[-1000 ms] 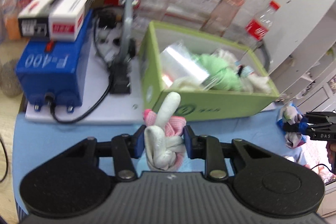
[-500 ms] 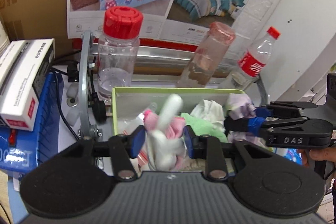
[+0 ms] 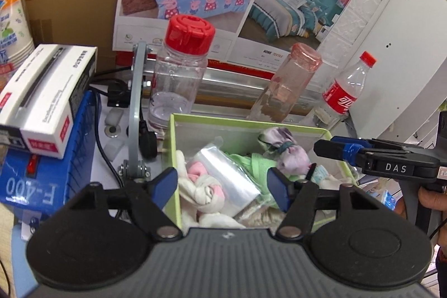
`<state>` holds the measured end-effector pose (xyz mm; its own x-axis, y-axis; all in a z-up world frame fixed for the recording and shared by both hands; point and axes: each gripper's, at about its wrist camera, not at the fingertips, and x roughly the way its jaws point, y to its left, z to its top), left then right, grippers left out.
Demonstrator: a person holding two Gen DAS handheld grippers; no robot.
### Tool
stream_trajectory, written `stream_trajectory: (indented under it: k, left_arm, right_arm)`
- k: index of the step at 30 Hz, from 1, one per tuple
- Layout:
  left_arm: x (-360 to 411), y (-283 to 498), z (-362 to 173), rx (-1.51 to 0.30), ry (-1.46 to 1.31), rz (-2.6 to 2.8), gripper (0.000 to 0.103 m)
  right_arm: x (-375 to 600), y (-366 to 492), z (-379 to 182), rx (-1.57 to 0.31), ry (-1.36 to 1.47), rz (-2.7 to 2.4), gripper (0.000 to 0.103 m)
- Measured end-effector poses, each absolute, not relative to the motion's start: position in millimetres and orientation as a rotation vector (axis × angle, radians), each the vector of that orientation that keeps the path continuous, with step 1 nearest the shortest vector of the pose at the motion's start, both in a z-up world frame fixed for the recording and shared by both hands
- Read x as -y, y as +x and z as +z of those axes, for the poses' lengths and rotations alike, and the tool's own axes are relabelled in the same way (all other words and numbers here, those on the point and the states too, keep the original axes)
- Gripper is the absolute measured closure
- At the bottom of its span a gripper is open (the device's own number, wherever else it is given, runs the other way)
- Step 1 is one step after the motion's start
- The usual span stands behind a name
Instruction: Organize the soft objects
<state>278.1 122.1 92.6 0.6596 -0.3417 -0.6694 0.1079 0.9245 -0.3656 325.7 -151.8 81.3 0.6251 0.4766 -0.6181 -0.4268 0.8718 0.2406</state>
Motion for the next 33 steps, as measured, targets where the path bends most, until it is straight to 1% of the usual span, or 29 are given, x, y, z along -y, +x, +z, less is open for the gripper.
stream_trajectory:
  k: [2, 6, 11, 20, 24, 27, 33]
  left_arm:
    - [-123.8, 263.7, 96.1, -0.793, -0.328, -0.270, 0.018]
    - [-120.4, 229.0, 103.9, -0.745, -0.308, -0.265, 0.016]
    - [-105.5, 186.3, 111.8, -0.699, -0.231, -0.256, 0.014]
    - [-78.4, 135.6, 114.7, -0.635, -0.204, -0.230, 0.013]
    - [-66.6, 123.0, 106.9, -0.631, -0.220, -0.228, 0.013]
    - [-56.3, 115.1, 100.6, -0.627, -0.216, -0.198, 0.013]
    - [-36.3, 87.7, 93.4, -0.535, -0.091, -0.047, 0.013]
  right_arm:
    - [157.1, 313.3, 84.0, -0.722, 0.068, 0.495, 0.055]
    - [170.6, 282.4, 88.9, -0.729, 0.067, 0.429, 0.055]
    - [186.0, 229.5, 92.7, -0.682, 0.103, 0.395, 0.055]
    - [199.5, 152.2, 102.2, -0.593, 0.114, 0.265, 0.054]
    - [188.4, 126.2, 91.8, -0.599, 0.031, 0.142, 0.054]
    - [179.0, 103.2, 80.5, -0.544, 0.005, 0.155, 0.054]
    - [167.4, 68.1, 61.8, -0.437, 0.103, 0.128, 0.054]
